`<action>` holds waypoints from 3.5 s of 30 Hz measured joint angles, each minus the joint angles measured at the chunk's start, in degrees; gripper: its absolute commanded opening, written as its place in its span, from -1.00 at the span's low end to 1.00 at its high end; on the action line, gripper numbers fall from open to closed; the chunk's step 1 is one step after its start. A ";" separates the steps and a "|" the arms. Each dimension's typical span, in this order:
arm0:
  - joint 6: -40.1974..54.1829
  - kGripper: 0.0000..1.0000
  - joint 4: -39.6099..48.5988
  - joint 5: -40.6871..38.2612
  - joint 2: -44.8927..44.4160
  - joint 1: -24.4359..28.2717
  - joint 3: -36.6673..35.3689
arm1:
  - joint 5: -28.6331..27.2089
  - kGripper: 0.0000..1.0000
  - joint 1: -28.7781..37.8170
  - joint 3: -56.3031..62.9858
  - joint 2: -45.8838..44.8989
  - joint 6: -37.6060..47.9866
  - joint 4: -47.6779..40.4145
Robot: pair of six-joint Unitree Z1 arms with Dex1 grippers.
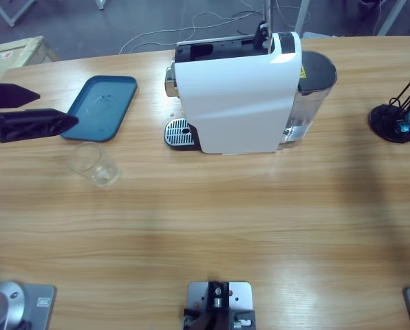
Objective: Pour coffee
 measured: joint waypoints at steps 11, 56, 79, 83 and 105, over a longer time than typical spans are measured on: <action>-0.35 0.98 0.00 0.00 -0.54 0.00 0.28 | 0.57 -0.40 -1.94 0.20 0.00 -0.15 -1.34; -2.22 0.98 -0.47 0.00 -1.35 -0.74 2.30 | 3.28 -1.00 -3.83 -1.10 -5.12 -2.32 0.49; 6.16 0.98 3.43 0.33 -10.86 -3.01 6.71 | 19.65 -1.00 40.80 -39.58 16.08 -24.89 16.01; 6.16 0.98 3.43 0.33 -11.17 -3.02 6.83 | 22.83 -1.00 40.82 -47.02 22.84 -28.08 18.71; 6.10 0.98 3.21 0.33 -11.17 -3.03 8.37 | 18.97 -1.00 34.50 -53.11 32.99 -39.53 19.62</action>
